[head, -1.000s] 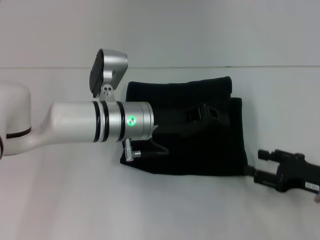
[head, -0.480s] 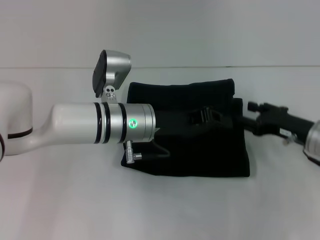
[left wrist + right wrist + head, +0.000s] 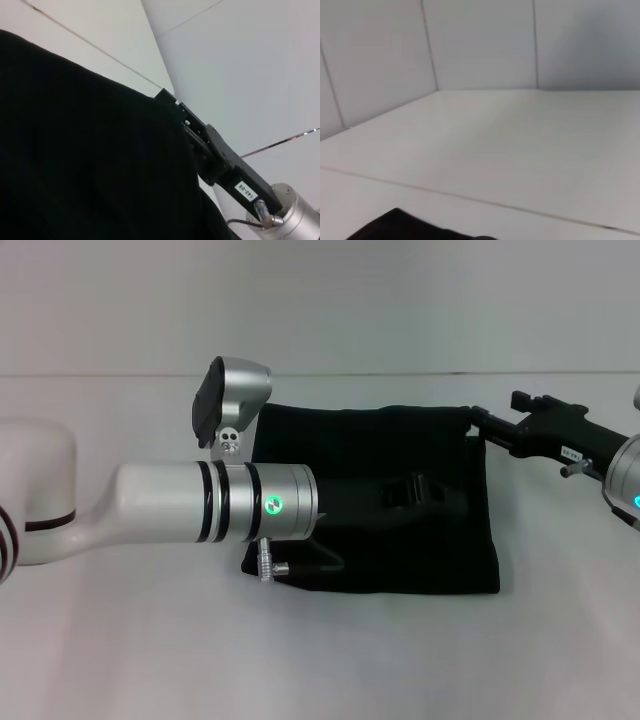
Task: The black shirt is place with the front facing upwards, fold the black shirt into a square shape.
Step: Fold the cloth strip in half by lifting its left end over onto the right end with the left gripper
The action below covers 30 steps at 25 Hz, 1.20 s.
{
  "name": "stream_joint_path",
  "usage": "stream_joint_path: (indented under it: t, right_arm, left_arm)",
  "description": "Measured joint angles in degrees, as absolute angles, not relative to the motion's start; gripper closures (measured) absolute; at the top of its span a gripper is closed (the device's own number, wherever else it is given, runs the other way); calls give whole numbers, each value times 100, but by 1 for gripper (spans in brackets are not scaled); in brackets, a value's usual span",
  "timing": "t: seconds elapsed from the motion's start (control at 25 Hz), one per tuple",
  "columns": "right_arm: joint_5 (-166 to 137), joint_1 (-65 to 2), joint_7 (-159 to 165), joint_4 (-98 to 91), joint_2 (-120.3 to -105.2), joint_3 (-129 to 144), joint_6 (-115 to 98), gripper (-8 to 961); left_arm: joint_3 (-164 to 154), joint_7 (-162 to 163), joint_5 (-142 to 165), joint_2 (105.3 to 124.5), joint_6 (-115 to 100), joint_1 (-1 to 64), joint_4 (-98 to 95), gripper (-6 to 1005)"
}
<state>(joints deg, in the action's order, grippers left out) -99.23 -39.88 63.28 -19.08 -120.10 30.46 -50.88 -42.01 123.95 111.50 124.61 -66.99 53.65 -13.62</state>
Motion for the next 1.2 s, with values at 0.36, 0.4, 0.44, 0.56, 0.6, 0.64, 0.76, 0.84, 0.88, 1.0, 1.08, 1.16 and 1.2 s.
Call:
stream_joint_path:
  t: [0.36,0.4,0.44,0.56,0.6,0.64,0.76,0.84,0.88,1.0,1.08,1.16,1.2]
  right_arm:
    - [-9127,-3622,6284,-1944,-11974,2894,-4673,237]
    - [-8980,-3549,6284,-1954,-11967,2842,-4641,237]
    - [-8866,-3483,6284,-1962,-11962,2786,-4627,237]
    - [-8601,-3303,6290,-1962,-11956,2612,-4601,237]
    - [-8562,-3258,6298,-1951,-11954,2564,-4602,237]
    - [-8549,-3224,6310,-1935,-11951,2541,-4607,236]
    - [-8553,-3173,6426,-1914,-11959,2544,-4642,235]
    - [-8626,-3158,6661,-1909,-11962,2588,-4694,235]
    - [-8704,-3154,6865,-1908,-11955,2620,-4746,235]
    - [-9159,-3159,7896,-1959,-11839,2817,-5081,235]
    - [-9540,-3201,8850,-1996,-11663,3021,-5394,235]
    - [-9920,-3293,9948,-2016,-11417,3273,-5709,235]
    - [-10083,-3340,10438,-2026,-11322,3371,-5816,235]
  left_arm:
    - [-4204,11937,11152,12471,-6783,5545,-1051,967]
    - [-4205,11874,11151,12471,-6841,5561,-1009,967]
    - [-4199,11850,11149,12472,-6888,5562,-995,967]
    - [-4174,11837,11129,12471,-7109,5540,-979,939]
    - [-4180,11837,11127,12471,-7165,5533,-977,893]
    - [-4190,11836,11135,12470,-7196,5527,-977,848]
    - [-4201,11810,11163,12445,-7363,5451,-1027,711]
    - [-4185,11771,11151,12434,-7594,5323,-1210,634]
    - [-4181,11730,11143,12428,-7768,5244,-1376,596]
    - [-4190,11388,11142,12410,-8294,4919,-1980,480]
    - [-4181,10983,11139,12397,-8626,4665,-2378,444]
    - [-4179,10416,11129,12392,-8930,4300,-2920,408]
    - [-4185,10228,11133,12391,-8974,4188,-3060,390]
